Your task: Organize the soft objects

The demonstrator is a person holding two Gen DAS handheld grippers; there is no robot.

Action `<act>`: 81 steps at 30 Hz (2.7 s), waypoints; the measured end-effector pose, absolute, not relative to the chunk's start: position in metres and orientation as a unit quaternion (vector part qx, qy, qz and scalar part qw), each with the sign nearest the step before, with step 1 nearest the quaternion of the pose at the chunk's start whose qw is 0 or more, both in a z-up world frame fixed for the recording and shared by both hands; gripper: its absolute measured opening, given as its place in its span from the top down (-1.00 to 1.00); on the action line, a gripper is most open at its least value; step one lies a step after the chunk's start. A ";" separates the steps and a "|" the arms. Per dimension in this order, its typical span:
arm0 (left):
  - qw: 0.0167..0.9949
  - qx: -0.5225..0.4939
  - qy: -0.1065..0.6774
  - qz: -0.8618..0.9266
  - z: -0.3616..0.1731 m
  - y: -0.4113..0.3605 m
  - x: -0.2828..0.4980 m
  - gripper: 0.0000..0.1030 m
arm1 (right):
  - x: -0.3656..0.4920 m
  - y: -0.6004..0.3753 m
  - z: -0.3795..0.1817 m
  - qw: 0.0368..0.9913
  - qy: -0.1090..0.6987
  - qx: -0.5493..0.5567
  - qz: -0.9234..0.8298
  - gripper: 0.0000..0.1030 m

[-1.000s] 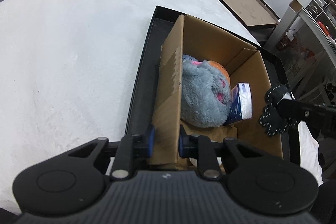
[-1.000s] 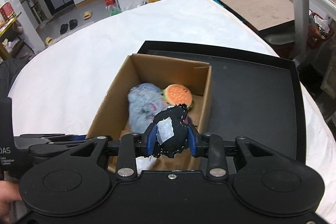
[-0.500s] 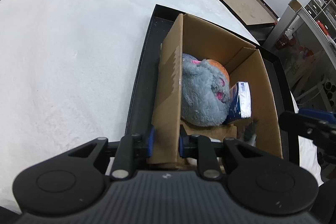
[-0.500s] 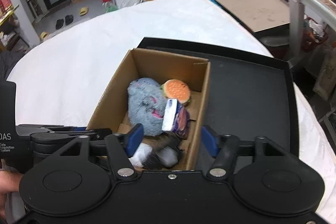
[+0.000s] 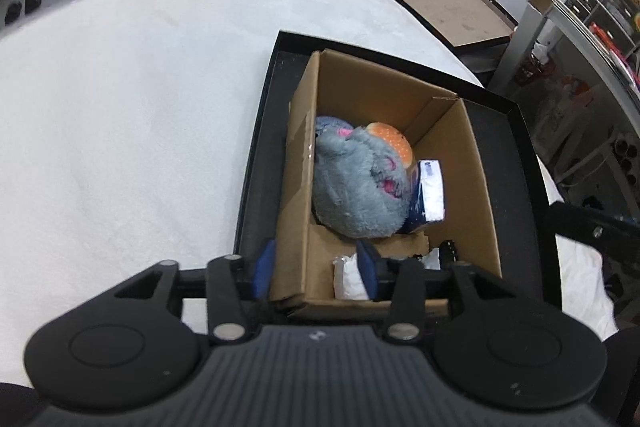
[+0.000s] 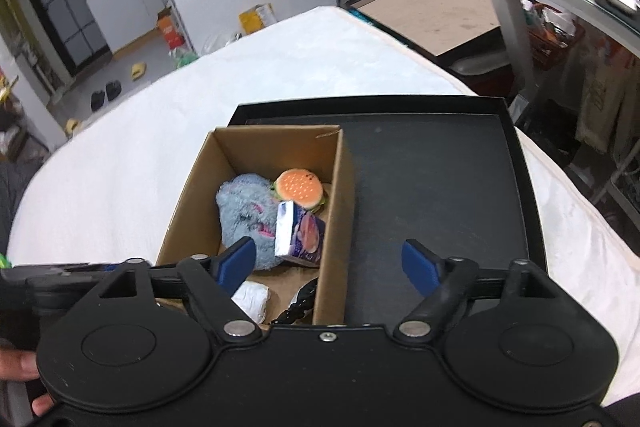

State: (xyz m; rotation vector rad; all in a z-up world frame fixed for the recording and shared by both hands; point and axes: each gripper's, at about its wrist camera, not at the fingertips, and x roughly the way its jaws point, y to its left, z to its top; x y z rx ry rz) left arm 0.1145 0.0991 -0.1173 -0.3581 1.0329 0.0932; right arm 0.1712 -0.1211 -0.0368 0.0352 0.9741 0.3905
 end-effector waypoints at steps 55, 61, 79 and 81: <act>0.896 -0.083 0.432 0.062 0.044 0.018 0.027 -0.92 | 0.096 -0.218 0.051 0.897 0.408 0.067 0.155 -1.00; 0.897 -0.074 0.431 0.060 0.050 0.012 0.015 -0.92 | 0.086 -0.221 0.060 0.897 0.407 0.057 0.163 -1.00; 0.908 -0.068 0.410 0.053 0.067 -0.001 -0.010 -0.92 | 0.063 -0.226 0.077 0.906 0.382 0.055 0.174 -1.00; 0.909 -0.066 0.409 0.052 0.068 -0.002 -0.011 -0.92 | 0.061 -0.227 0.077 0.907 0.380 0.053 0.175 -1.00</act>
